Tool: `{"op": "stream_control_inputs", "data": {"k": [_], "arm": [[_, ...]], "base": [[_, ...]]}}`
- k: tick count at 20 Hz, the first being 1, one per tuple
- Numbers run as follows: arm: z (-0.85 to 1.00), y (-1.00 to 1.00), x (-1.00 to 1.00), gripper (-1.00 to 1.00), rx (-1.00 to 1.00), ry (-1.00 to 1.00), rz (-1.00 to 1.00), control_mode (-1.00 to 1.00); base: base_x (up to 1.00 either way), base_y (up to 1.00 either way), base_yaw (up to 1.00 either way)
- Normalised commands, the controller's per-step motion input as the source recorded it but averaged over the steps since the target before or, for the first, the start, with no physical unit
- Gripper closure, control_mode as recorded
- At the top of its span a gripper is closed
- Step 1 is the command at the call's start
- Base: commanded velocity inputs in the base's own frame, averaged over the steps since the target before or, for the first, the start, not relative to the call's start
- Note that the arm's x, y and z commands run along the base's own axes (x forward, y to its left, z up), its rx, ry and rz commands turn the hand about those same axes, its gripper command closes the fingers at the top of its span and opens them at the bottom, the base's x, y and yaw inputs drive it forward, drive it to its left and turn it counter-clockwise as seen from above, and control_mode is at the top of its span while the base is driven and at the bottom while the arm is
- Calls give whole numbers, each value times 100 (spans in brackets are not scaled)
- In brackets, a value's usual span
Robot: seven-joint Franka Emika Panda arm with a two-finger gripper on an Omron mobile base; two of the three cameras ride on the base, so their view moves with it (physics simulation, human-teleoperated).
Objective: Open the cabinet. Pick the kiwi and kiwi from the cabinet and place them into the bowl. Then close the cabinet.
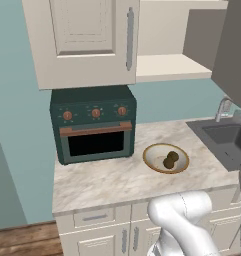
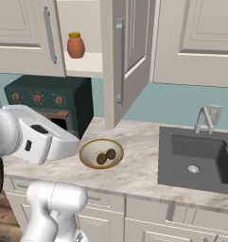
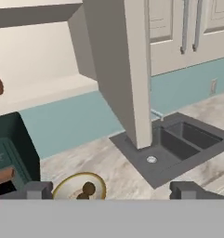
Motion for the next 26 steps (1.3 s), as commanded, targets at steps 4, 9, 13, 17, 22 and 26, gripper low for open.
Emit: {"op": "stream_control_inputs", "data": {"k": [4,9,13,17,22,26], "arm": [[12,-85,-91,-100,11,11,12,-100],[4,-57,-13,-100,13,-13,42,-100],[0,-36,6,-100,10,-24,53,-100],[-3,-13,9,-100,3,-27,42,-100],[-4,0,31,-100,0,-24,22,-100],[0,0,81,-100,0,-10,8,-100]], "base": [[0,0,0],[0,0,0],[0,0,0],[0,0,0],[0,0,0],[0,0,0]]}}
